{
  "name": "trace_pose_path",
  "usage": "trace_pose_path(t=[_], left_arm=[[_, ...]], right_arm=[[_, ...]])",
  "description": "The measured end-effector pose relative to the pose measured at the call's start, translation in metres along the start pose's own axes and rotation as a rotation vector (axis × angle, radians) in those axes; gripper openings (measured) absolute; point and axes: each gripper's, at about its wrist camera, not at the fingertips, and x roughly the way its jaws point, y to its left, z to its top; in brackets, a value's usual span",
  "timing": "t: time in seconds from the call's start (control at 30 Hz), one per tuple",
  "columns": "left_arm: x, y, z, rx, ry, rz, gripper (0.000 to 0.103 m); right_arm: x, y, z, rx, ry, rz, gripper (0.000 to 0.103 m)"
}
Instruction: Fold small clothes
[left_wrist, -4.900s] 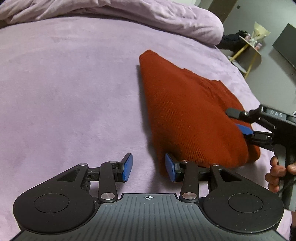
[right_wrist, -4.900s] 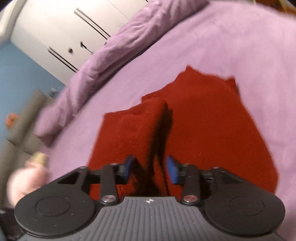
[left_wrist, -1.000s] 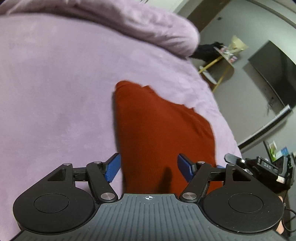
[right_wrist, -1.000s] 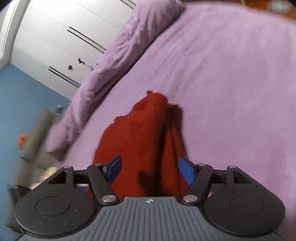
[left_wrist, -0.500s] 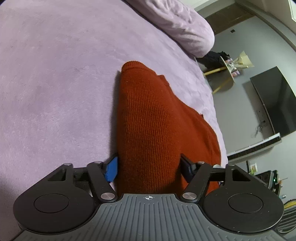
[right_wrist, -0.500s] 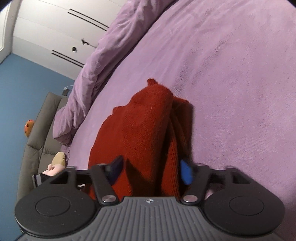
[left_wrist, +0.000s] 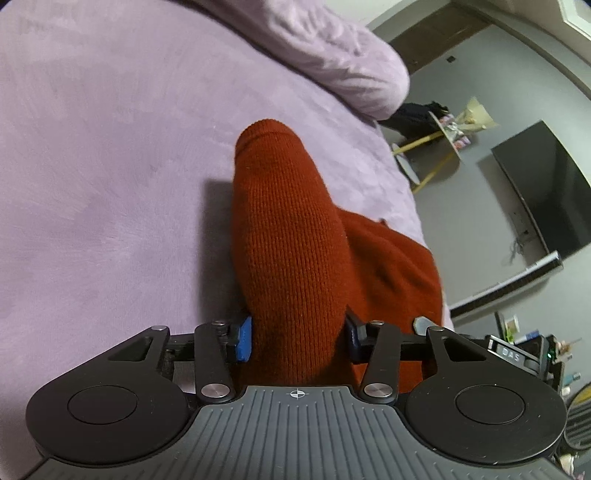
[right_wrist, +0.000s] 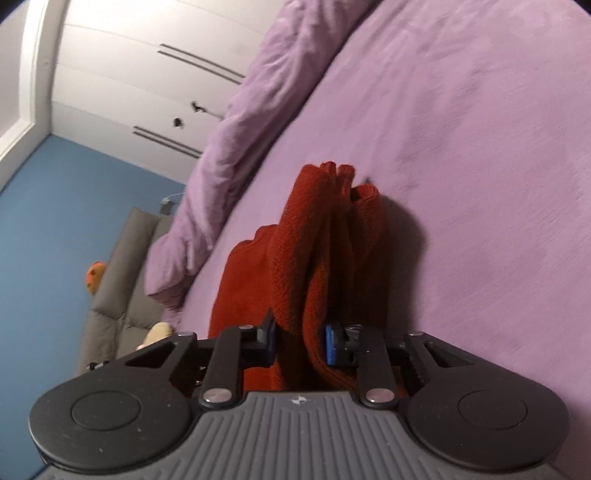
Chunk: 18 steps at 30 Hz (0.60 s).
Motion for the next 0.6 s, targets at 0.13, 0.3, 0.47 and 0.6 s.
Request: trace_pose_path(t=[0.13,0.3,0.47,0.6], left_arm=[[-0.035,-0.004,-0.005,0.066,0.003,0.056,0.050],[-0.077,0.016,-0.016,-0.007,-0.002,0.093,0.050],[-0.115,0.030,-0.035,-0.028,0.048,0.191,0.055],[-0.135,0.039,-0.044,-0.009,0.021,0.342,0.055]], right_arm=[[0.022,0.022,-0.023,-0.028,0.064,-0.025,0.018],[0.037,0.050,-0.049,-0.004,0.115,0.019,0.018],[0.030,0.073,-0.073,-0.115,0.153,-0.092,0.023],[0.020,0.103,-0.082,-0.305,0.038,-0.402,0.031]])
